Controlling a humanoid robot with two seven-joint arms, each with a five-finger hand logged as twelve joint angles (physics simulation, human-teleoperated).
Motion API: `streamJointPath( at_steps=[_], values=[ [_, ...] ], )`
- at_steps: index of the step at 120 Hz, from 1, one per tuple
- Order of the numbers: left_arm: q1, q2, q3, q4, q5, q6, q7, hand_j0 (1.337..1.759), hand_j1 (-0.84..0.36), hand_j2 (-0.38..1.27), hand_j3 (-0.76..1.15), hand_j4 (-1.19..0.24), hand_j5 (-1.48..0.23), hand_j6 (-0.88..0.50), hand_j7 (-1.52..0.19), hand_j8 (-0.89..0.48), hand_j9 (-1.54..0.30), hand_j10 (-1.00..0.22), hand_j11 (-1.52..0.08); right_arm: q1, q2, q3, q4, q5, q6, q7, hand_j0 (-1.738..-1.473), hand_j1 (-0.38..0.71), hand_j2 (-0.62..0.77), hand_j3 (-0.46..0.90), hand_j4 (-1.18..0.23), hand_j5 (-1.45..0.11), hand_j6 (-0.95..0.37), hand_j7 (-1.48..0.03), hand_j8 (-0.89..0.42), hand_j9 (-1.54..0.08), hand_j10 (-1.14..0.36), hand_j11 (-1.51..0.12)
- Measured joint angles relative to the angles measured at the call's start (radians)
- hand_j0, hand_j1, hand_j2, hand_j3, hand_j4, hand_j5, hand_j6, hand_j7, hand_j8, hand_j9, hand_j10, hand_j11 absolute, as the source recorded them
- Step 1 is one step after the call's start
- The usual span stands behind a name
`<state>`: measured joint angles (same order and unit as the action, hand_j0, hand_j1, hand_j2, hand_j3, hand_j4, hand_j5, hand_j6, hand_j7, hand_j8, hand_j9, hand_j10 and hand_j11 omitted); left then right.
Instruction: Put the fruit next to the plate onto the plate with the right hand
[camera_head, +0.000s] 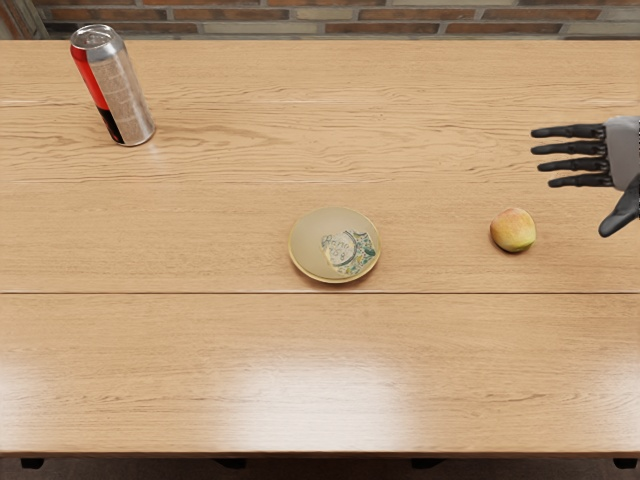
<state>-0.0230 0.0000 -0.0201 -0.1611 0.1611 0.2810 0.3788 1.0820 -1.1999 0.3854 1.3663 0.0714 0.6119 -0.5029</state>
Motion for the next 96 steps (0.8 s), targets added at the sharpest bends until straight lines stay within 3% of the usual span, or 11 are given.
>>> streamJointPath(
  at_steps=[20,32,48,77,96],
  values=[
    [0.0,0.0,0.0,0.0,0.0,0.0,0.0,1.658,0.35,0.0,0.0,0.0,0.0,0.0,0.0,0.0,0.0,0.0,0.0,0.023,0.047,0.008,0.01,-0.036,0.0,-0.029,-1.658,-0.34,0.0,0.0,-0.01,-0.01,-0.01,-0.01,-0.01,-0.01,-0.01,-0.01],
    [0.0,0.0,0.0,0.0,0.0,0.001,0.0,1.658,0.35,0.0,0.0,0.0,0.0,0.0,0.0,0.0,0.0,0.0,0.0,0.089,0.099,0.01,0.092,-0.279,0.0,-0.077,-1.658,-0.34,0.0,0.0,-0.01,-0.01,-0.01,-0.01,-0.01,-0.01,-0.01,-0.01],
    [0.0,0.0,0.0,0.0,0.0,0.0,0.0,1.658,0.35,0.0,0.0,0.0,0.0,0.0,0.0,0.0,0.0,0.0,0.0,0.123,0.126,0.007,0.177,-0.553,-0.116,-0.099,-1.658,-0.35,0.0,0.0,-0.01,0.0,-0.01,0.0,-0.01,0.0,-0.01,0.0],
    [0.0,0.0,0.0,0.0,0.0,0.0,0.0,1.658,0.35,0.0,0.0,0.0,0.0,0.0,0.0,0.0,0.0,0.0,0.0,-0.097,0.224,-0.001,0.219,-0.812,-0.614,-0.107,-1.658,-0.35,0.0,0.0,-0.01,0.0,-0.01,0.0,-0.01,0.0,-0.01,0.0],
    [0.0,0.0,0.0,0.0,0.0,0.0,0.0,1.658,0.35,0.0,0.0,0.0,0.0,0.0,0.0,0.0,0.0,0.0,0.0,-0.161,0.288,-0.001,0.216,-0.861,-0.731,-0.108,-1.658,-0.35,0.0,0.0,-0.01,0.0,-0.01,0.0,-0.01,0.0,-0.01,0.0]
  ],
)
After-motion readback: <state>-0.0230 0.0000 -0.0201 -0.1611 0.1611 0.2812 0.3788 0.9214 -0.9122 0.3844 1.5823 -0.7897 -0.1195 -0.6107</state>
